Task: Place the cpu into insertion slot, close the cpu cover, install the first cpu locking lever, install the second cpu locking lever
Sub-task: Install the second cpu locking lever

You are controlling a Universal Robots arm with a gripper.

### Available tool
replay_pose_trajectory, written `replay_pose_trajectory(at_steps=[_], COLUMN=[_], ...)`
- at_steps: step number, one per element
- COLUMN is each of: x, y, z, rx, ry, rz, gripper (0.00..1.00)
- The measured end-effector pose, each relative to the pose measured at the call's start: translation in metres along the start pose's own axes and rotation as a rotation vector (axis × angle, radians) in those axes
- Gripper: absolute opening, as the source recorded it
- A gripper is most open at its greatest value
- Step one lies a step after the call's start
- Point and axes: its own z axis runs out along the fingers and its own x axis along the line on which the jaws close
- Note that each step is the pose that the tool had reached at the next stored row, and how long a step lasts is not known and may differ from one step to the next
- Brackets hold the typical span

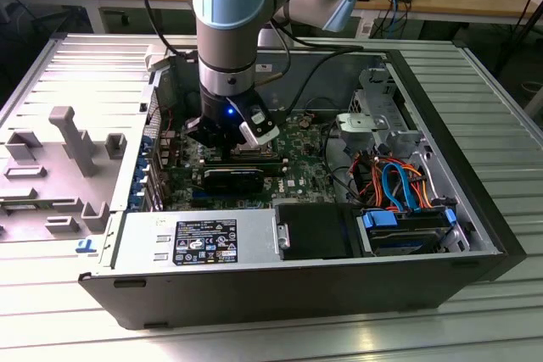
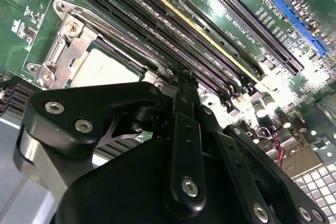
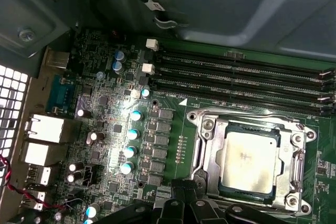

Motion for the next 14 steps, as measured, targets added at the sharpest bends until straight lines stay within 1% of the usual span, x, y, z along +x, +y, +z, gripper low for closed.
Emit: replay_pose_trajectory(at_steps=[1,3,4,6,7,10,14], x=[0.0000,-0.0001,0.0001,0.0001,0.0002,0.0003,0.0003], y=[0.0000,0.0003,0.0005,0.0006,0.0009,0.0011,0.0011], z=[-0.0001,-0.0015,-0.0038,-0.0056,-0.0084,-0.0104,-0.0104], rx=[0.0012,0.0007,0.0011,0.0016,0.0018,0.0020,0.0020], ry=[0.0002,-0.0002,0.0001,0.0002,0.0003,0.0003,0.0007], rz=[0.000,0.000,0.000,0.000,0.000,0.000,0.000], gripper=[0.11,0.11,0.11,0.11,0.11,0.11,0.11])
